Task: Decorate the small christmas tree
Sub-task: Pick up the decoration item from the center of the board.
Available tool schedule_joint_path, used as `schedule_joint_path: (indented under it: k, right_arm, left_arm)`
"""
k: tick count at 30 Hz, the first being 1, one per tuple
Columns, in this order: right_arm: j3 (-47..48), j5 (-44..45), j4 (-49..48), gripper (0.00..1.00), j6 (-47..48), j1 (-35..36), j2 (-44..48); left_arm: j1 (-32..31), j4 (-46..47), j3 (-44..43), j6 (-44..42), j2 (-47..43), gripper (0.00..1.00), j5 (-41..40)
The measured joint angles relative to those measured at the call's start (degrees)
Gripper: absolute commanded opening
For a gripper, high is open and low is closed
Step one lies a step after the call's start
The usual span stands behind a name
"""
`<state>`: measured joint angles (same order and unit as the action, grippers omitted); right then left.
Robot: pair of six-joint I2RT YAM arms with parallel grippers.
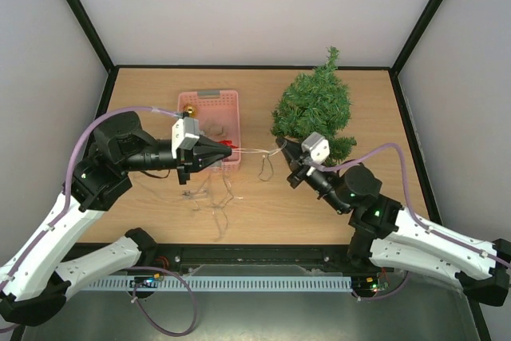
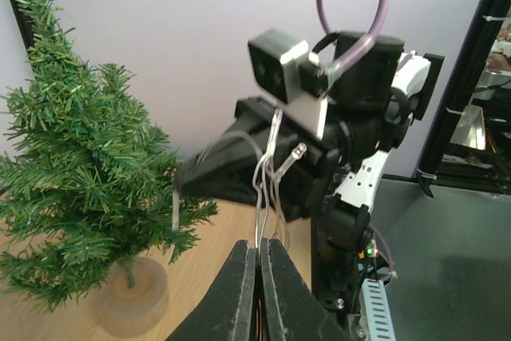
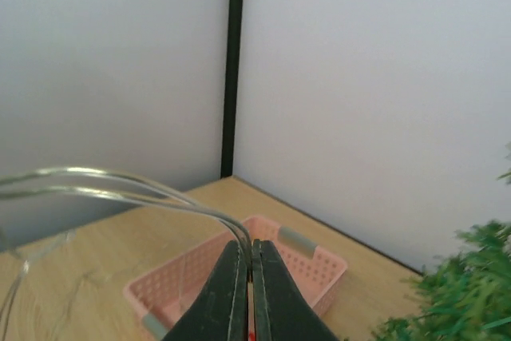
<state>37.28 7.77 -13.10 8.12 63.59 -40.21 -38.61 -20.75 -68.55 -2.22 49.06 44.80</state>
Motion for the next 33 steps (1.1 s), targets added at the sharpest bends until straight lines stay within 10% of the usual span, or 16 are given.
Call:
schedule_joint_path:
  k: [33]
  right_arm:
    - [7.4, -17.0, 10.1, 0.02, 4.8, 0.0, -13.7]
  left_arm:
    - [0.0, 14.3, 2.8, 7.3, -5.1, 0.02, -4.6]
